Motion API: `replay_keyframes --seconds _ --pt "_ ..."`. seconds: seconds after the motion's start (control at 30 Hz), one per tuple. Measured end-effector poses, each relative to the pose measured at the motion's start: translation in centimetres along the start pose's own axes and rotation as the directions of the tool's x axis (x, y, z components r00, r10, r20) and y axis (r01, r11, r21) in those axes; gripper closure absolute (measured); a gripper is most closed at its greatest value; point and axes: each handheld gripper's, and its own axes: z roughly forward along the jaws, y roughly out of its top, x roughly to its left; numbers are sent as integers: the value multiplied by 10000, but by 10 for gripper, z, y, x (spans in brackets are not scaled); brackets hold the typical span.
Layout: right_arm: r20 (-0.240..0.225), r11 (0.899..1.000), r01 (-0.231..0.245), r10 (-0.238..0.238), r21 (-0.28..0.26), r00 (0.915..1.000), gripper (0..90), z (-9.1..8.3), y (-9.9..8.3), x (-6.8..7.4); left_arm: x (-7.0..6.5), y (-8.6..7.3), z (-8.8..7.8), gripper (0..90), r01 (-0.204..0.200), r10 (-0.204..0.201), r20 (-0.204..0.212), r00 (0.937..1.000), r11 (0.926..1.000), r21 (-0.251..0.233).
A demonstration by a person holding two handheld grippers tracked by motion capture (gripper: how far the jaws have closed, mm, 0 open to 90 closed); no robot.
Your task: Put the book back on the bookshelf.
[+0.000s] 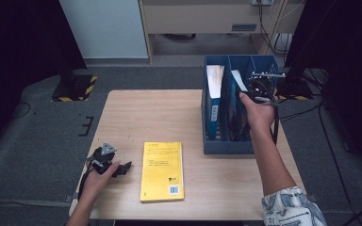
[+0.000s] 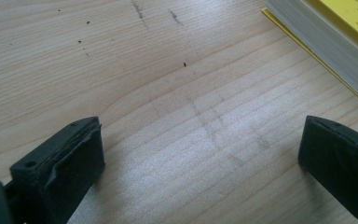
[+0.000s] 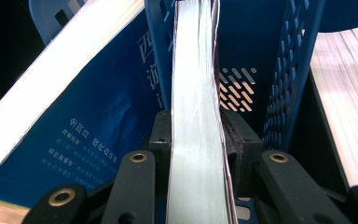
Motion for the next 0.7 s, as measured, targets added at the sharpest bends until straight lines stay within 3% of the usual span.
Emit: replay_keyframes --seconds 0.7 --pt "341 9987 24 -7 -501 9994 732 5 6 0 0 0 0 0 -7 7 -2 10000 10000 0"
